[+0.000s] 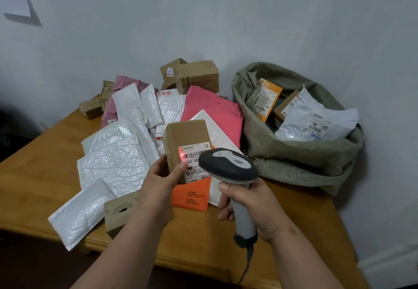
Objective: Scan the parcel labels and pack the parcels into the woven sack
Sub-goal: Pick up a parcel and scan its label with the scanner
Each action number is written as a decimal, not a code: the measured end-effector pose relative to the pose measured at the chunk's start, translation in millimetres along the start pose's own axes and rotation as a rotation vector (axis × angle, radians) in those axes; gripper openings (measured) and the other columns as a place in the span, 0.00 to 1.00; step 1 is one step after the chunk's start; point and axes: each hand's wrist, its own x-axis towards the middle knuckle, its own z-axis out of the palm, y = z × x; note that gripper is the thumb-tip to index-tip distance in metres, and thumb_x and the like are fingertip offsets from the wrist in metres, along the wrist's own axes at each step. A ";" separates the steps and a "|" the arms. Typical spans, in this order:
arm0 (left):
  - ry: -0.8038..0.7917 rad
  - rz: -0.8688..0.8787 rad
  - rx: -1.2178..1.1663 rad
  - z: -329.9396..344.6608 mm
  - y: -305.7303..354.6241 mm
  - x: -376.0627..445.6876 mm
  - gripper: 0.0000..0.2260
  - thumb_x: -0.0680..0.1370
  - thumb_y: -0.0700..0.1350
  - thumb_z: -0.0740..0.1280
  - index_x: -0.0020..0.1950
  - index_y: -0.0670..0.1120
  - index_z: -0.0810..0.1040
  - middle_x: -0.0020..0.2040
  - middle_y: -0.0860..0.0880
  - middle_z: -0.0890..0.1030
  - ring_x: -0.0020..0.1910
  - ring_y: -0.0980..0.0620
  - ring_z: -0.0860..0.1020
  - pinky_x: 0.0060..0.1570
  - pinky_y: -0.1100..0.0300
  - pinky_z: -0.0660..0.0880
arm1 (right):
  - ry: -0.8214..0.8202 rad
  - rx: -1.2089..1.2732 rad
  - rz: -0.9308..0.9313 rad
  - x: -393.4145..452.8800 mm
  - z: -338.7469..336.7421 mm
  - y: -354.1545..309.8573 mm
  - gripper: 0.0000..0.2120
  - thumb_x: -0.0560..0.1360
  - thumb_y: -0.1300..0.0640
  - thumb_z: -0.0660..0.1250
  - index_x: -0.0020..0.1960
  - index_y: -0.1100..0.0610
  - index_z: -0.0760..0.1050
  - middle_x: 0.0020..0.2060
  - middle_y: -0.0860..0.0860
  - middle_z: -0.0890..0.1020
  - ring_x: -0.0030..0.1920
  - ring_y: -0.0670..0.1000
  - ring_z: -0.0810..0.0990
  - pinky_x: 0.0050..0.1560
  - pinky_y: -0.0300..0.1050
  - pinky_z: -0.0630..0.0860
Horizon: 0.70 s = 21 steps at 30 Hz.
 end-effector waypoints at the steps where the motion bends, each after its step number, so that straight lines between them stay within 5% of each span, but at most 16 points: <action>1: 0.000 0.001 0.001 0.4 -0.8 -0.2 0.33 0.65 0.48 0.78 0.69 0.51 0.73 0.54 0.50 0.86 0.52 0.49 0.85 0.41 0.59 0.81 | -0.004 0.000 -0.001 0.0 -0.8 0.4 0.17 0.68 0.51 0.73 0.53 0.58 0.78 0.34 0.57 0.83 0.31 0.58 0.83 0.31 0.44 0.78; 11: 0.022 -0.022 0.022 16.1 -10.9 8.4 0.38 0.65 0.49 0.78 0.74 0.49 0.70 0.57 0.49 0.85 0.52 0.49 0.85 0.43 0.55 0.81 | 0.023 0.004 -0.008 5.3 -20.4 3.9 0.14 0.69 0.49 0.73 0.49 0.58 0.80 0.34 0.56 0.84 0.32 0.56 0.83 0.33 0.44 0.79; 16: 0.025 -0.034 0.084 45.8 -12.7 17.9 0.41 0.62 0.51 0.78 0.73 0.51 0.70 0.57 0.50 0.84 0.53 0.49 0.85 0.57 0.46 0.79 | 0.182 0.014 -0.013 15.7 -45.3 6.2 0.08 0.75 0.54 0.74 0.44 0.59 0.81 0.34 0.56 0.84 0.33 0.55 0.84 0.33 0.42 0.79; 21: -0.035 -0.060 0.120 111.2 -2.9 39.7 0.40 0.68 0.50 0.77 0.76 0.50 0.63 0.59 0.49 0.81 0.48 0.53 0.85 0.46 0.56 0.82 | 0.338 0.068 0.013 30.6 -81.0 7.9 0.07 0.75 0.55 0.74 0.45 0.60 0.82 0.33 0.55 0.84 0.33 0.54 0.85 0.32 0.42 0.78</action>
